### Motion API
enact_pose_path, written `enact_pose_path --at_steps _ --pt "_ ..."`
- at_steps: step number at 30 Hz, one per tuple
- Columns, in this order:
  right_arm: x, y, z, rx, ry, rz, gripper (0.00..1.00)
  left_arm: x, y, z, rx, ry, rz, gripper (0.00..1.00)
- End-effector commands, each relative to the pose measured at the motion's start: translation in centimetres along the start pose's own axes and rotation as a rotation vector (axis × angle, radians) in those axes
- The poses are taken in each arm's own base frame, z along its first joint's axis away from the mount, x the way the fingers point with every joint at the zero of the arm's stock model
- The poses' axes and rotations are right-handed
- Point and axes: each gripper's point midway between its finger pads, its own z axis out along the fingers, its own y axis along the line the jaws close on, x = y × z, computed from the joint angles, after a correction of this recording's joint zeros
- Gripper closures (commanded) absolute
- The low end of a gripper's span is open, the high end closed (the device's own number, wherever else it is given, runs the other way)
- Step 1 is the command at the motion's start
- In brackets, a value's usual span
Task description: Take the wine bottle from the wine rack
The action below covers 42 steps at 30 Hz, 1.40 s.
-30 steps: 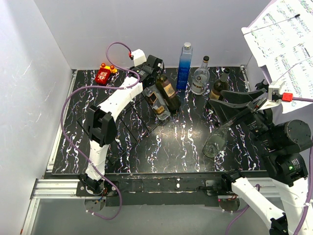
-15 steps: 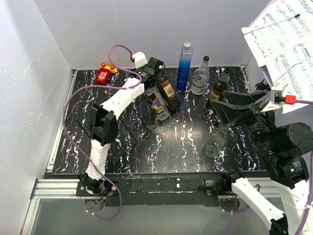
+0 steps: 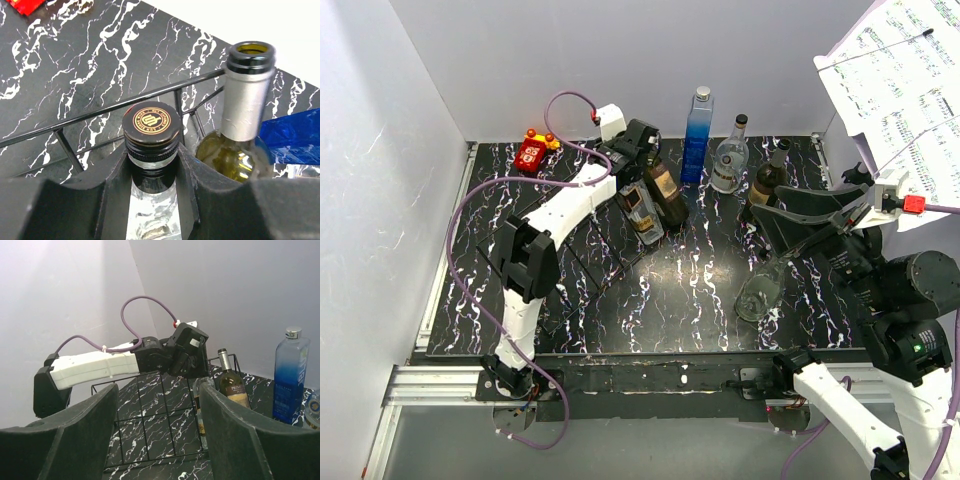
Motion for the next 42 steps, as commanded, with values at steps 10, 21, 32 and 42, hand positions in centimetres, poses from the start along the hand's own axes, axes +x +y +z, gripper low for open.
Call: enact_pose_path --at_steps 10,21,32,42 --pt "-1.4 0.8 0.2 -0.038 -0.052 -0.029 0.27 -12.7 -1.9 -10.8 0.156 -0.403 -0.021 1.0" --pt "-1.9 1.2 0.1 -0.053 -0.069 -0.031 0.27 -14.9 -2.0 -18.7 0.261 -0.571 0.059 1.0" --pt "-3.6 1.8 -0.1 -0.074 -0.15 -0.009 0.29 -9.5 -5.4 -26.2 0.865 -0.429 0.139 1.0" --pt "-4.5 2.4 -0.5 -0.091 -0.18 -0.018 0.3 -2.6 -11.4 -28.8 1.135 -0.432 0.255 1.0"
